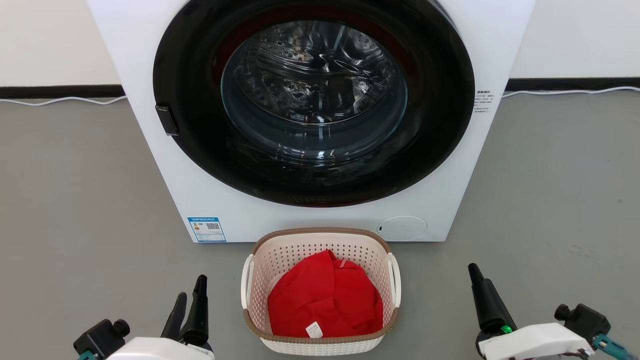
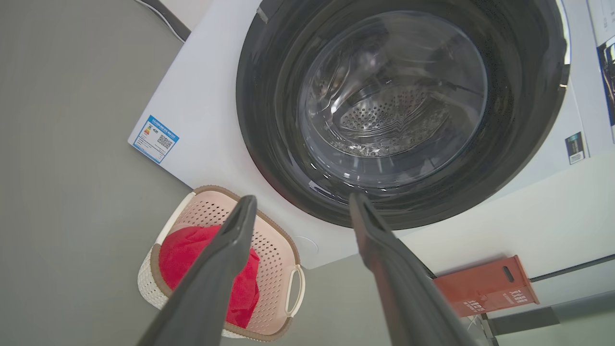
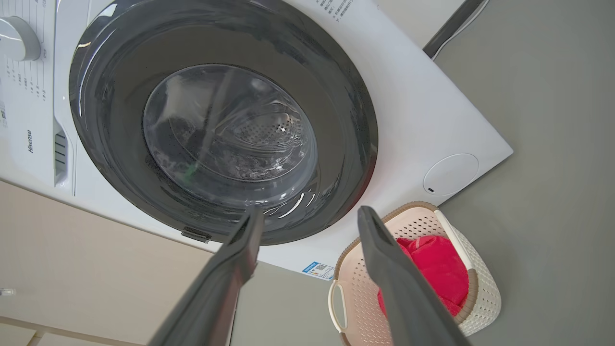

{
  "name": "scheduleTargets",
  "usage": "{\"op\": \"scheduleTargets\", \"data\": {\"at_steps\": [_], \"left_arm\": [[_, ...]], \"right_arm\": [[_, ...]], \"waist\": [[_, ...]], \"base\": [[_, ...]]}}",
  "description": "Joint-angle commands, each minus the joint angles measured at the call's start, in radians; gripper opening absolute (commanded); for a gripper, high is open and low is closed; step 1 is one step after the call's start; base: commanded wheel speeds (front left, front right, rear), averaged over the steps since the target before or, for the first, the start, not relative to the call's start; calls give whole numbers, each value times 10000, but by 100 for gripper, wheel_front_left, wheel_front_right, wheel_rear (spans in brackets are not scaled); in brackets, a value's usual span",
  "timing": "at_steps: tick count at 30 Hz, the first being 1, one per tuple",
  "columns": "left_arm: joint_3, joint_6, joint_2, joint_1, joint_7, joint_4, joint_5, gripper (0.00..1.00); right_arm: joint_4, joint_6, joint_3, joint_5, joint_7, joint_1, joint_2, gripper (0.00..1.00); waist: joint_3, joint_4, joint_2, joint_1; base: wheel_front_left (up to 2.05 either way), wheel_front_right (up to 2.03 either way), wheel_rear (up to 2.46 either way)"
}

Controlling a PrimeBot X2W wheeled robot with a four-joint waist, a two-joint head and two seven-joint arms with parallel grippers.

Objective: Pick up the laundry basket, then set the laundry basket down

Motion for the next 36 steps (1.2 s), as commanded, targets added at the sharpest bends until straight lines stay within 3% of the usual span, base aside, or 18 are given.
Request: {"op": "scheduleTargets", "data": {"at_steps": [1,36], "left_arm": [[95,86,73,-168,-124,-279,357,100],[-552,890,124,536,-1151,-953,4774,100]], "right_arm": [[-289,3,193,-362,-146,-349,-81,100],[-27,4,1258,-4433,-1166,-297,-104,100]], "waist": [[-6,-2,0,0],[-111,42,0,0]], "base": [[0,0,0],[0,0,0]]}}
